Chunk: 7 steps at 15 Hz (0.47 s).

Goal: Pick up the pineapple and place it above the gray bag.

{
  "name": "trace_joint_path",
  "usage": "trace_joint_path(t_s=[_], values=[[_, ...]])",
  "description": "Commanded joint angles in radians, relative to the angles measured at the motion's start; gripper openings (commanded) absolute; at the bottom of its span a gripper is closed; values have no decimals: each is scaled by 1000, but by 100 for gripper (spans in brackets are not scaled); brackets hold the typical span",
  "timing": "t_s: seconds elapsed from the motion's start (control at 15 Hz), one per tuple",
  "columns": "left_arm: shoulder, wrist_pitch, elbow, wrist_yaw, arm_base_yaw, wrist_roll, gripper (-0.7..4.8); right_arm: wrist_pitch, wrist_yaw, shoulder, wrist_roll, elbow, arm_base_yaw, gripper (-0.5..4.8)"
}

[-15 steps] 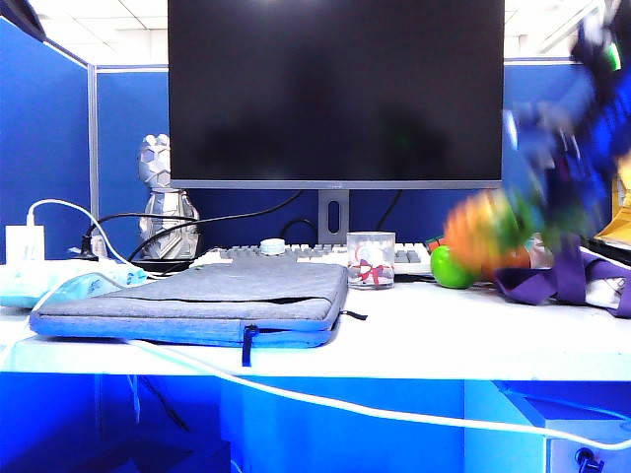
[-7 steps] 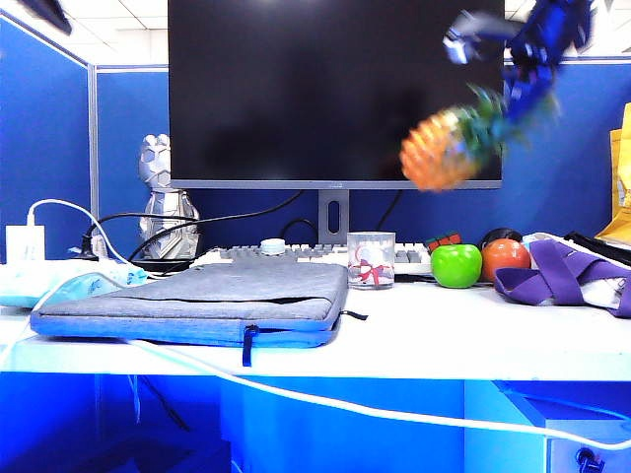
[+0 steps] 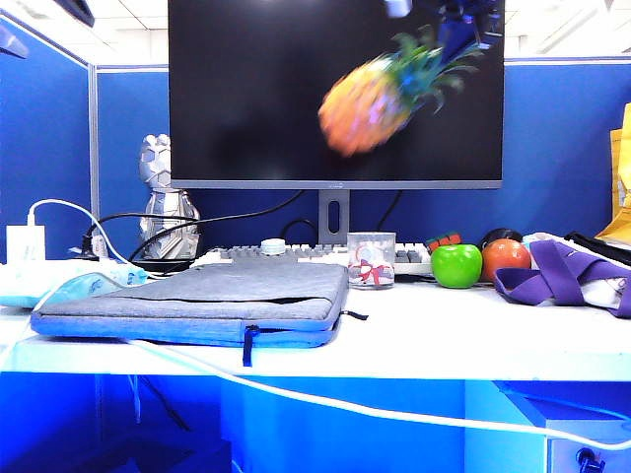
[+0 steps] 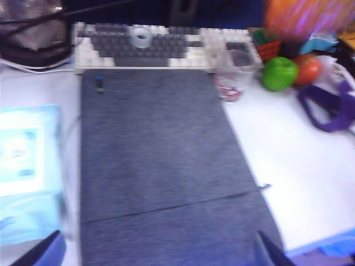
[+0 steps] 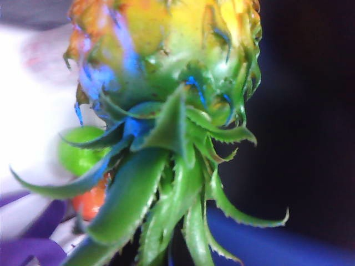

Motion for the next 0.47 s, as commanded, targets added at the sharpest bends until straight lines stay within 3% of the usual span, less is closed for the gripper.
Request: trace_joint_path(t_s=[0.07, 0.2, 0.33, 0.47], values=[[-2, 11, 3, 38, -1, -6, 479, -26, -19, -6, -190, 8, 68, 0], [-2, 11, 3, 56, -1, -5, 479, 31, -9, 12, -385, 8, 143, 0], [-2, 11, 3, 63, -1, 2, 479, 119, 69, 61, -557, 8, 213, 0], [-2, 4, 3, 62, 0, 29, 479, 192, 142, 133, -644, 8, 245, 0]])
